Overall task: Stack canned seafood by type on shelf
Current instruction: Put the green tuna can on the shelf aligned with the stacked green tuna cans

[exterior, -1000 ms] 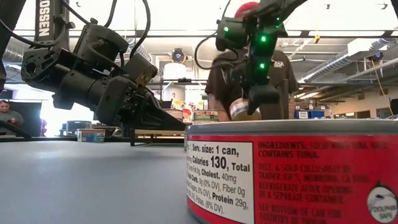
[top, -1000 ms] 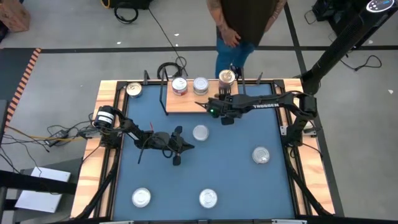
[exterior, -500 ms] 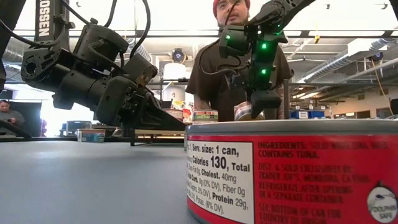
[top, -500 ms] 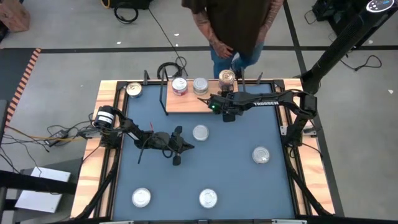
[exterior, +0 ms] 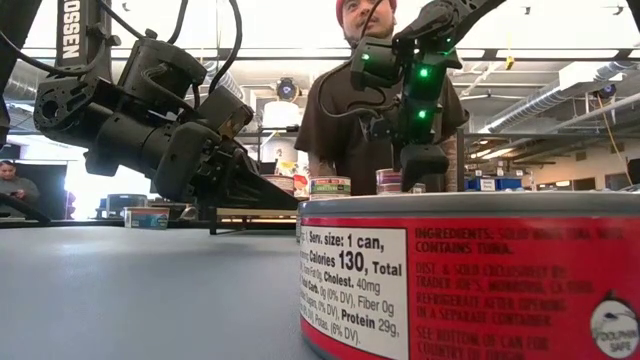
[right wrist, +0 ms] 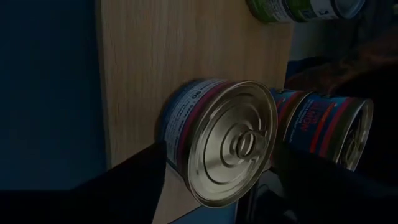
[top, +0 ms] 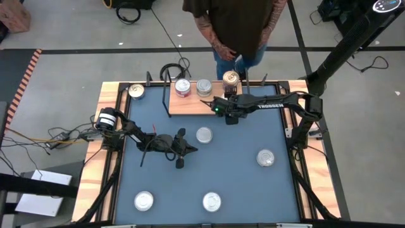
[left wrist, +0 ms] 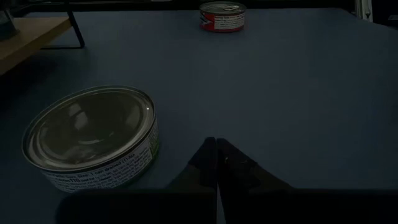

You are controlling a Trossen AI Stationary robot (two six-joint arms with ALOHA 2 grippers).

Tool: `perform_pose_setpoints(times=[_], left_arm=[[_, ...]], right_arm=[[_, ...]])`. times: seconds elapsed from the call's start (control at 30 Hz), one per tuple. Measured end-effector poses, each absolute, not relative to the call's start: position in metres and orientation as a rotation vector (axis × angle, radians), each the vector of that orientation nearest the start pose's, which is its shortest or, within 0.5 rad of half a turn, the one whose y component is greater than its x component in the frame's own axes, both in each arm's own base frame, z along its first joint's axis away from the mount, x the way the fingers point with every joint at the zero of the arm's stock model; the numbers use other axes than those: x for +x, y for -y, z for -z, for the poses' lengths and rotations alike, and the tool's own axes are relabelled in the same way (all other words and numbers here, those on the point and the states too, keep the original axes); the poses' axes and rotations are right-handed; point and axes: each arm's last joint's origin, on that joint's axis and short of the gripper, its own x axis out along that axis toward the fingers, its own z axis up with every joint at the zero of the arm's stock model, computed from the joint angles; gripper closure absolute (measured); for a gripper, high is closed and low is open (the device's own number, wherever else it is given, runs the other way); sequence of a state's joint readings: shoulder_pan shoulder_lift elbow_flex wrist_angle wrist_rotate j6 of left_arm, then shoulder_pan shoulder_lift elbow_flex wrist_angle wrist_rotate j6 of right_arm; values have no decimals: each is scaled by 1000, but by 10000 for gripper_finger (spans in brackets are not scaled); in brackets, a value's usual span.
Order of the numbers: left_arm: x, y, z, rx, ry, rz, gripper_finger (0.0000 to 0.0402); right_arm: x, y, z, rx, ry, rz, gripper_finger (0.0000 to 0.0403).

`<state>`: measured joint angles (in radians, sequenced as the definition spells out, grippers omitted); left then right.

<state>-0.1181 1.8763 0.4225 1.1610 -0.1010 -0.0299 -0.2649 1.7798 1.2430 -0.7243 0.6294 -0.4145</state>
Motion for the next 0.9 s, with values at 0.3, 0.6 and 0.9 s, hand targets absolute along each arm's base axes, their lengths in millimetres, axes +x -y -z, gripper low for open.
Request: perform_pose_setpoints(times=[0.3, 0.6, 0.9], left_arm=[[280, 31, -99, -9, -230, 27, 396], [265, 25, -121, 35, -185, 38, 396], [249, 23, -141, 61, -257, 147, 399]], right_arm=[[332, 88, -203, -613, -1407, 498, 97], [330, 47, -228, -536, -1248, 507, 193], [334, 30, -222, -280, -1081, 402, 341]])
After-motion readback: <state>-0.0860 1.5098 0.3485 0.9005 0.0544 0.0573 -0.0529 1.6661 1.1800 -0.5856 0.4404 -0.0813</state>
